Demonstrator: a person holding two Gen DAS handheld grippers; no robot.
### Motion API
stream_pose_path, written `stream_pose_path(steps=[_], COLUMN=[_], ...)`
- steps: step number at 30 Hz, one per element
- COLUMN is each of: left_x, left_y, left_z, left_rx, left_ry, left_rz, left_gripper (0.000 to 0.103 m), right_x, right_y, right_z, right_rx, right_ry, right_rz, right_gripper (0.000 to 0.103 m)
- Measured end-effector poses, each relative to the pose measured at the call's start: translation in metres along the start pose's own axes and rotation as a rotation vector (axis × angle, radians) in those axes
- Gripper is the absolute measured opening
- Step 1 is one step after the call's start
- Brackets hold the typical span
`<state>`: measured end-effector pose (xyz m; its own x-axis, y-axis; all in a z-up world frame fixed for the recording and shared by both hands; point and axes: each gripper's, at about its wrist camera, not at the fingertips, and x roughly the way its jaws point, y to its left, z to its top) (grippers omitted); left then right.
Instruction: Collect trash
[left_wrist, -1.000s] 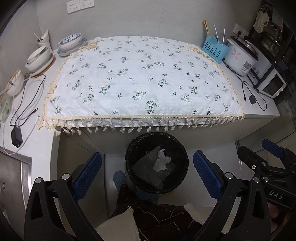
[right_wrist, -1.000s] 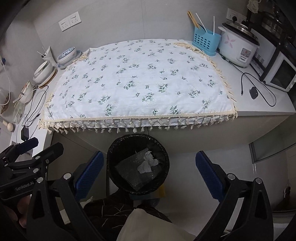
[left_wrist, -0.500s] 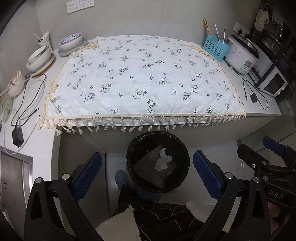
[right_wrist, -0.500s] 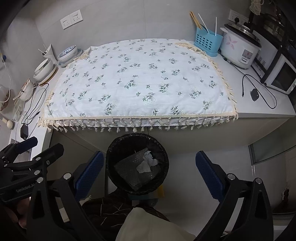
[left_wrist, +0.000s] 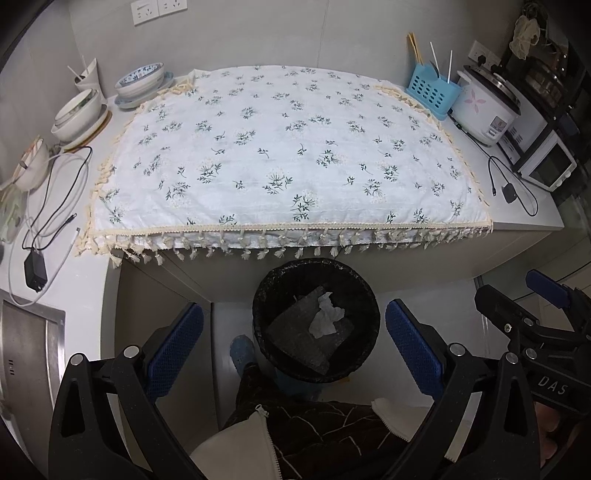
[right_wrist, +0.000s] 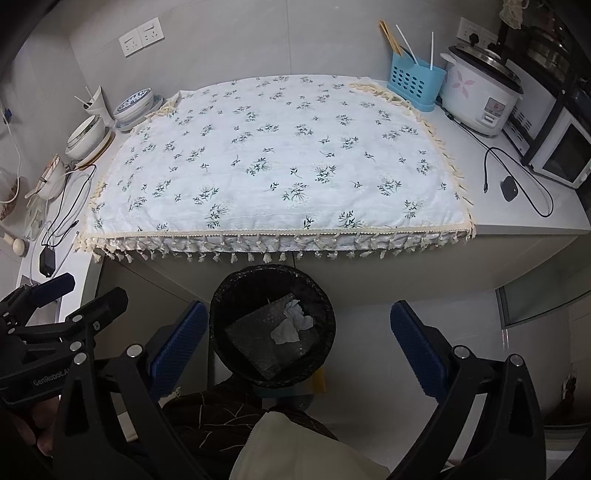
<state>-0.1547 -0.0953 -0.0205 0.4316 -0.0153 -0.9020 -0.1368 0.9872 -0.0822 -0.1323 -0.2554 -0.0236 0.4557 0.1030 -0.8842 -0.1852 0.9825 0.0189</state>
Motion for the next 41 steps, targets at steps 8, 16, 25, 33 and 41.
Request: stream_pose_path(steps=[8, 16, 25, 33, 41], left_x=[0.001, 0.0047, 0.0066, 0.0053, 0.0052], left_y=[0.0005, 0.0036, 0.0023, 0.0002, -0.0013], left_z=[0.0011, 0.0016, 0.0016, 0.0018, 0.0014], left_rx=[-0.004, -0.014, -0.003, -0.001, -0.008], left_ry=[0.003, 0.022, 0.035, 0.031, 0.032], left_rz=[0.009, 0.008, 0.017, 0.016, 0.025], left_gripper=[0.097, 0.097, 0.097, 0.097, 0.097], right_x=[0.0035, 0.0066, 0.0086, 0.0081, 0.0081], right_y=[0.0003, 0.0007, 0.0022, 0.003, 0.0028], right_z=[0.0024, 0.0039, 0.0031, 0.002, 0.0027], right_rx=[-0.007, -0.011, -0.016, -0.009, -0.009], right_ry=[0.008, 0.018, 0.024, 0.02, 0.017], right_rz=[-0.001, 0.003, 0.007, 0.014, 0.015], right_gripper=[0.095, 0.095, 0.095, 0.095, 0.095])
